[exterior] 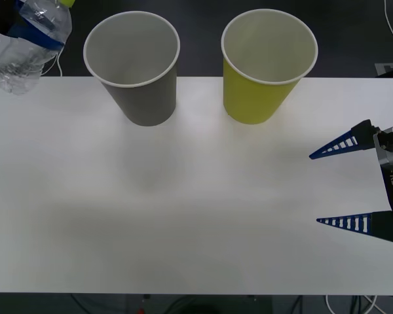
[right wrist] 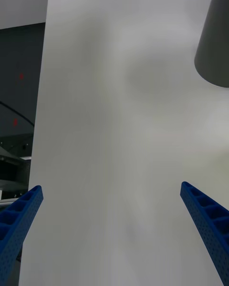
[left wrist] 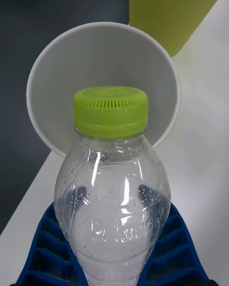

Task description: Put the can into the green bin and the plastic bottle into the gray bin

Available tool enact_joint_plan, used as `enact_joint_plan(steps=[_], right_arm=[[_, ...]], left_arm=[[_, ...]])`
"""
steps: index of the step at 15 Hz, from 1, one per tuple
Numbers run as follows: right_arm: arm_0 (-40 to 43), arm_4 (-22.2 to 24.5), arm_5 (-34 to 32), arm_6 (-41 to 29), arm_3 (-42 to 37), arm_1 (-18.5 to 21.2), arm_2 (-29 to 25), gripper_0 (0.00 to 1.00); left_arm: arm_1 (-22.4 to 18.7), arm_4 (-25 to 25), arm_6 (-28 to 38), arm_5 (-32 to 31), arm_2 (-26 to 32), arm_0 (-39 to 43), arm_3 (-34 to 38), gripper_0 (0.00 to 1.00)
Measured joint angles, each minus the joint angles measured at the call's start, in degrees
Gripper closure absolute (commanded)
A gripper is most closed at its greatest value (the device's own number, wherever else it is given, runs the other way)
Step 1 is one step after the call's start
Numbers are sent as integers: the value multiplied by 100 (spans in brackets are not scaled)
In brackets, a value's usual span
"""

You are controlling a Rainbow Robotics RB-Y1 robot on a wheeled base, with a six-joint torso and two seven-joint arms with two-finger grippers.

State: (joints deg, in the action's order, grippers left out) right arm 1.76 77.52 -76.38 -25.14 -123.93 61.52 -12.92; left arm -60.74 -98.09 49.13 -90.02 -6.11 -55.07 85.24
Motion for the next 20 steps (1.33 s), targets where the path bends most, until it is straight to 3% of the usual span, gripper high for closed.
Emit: enact_joint_plan(steps=[7,10,15,20], right_arm=[[0,0,0,0,0,0,0,0],[0,0,0,0,0,0,0,0],[0,0,0,0,0,0,0,0],[0,0,0,0,0,0,0,0]], left_arm=[[220,-172,-117,0,-1307,-1492,-1188,100],[488,-309,-192,0,-1484,-1883,-1694,100],[1142,-1125,-229,0,-1507,-2361,-2058,100],[1794,-1422,-300,0,-1507,-2867,-2902,100]])
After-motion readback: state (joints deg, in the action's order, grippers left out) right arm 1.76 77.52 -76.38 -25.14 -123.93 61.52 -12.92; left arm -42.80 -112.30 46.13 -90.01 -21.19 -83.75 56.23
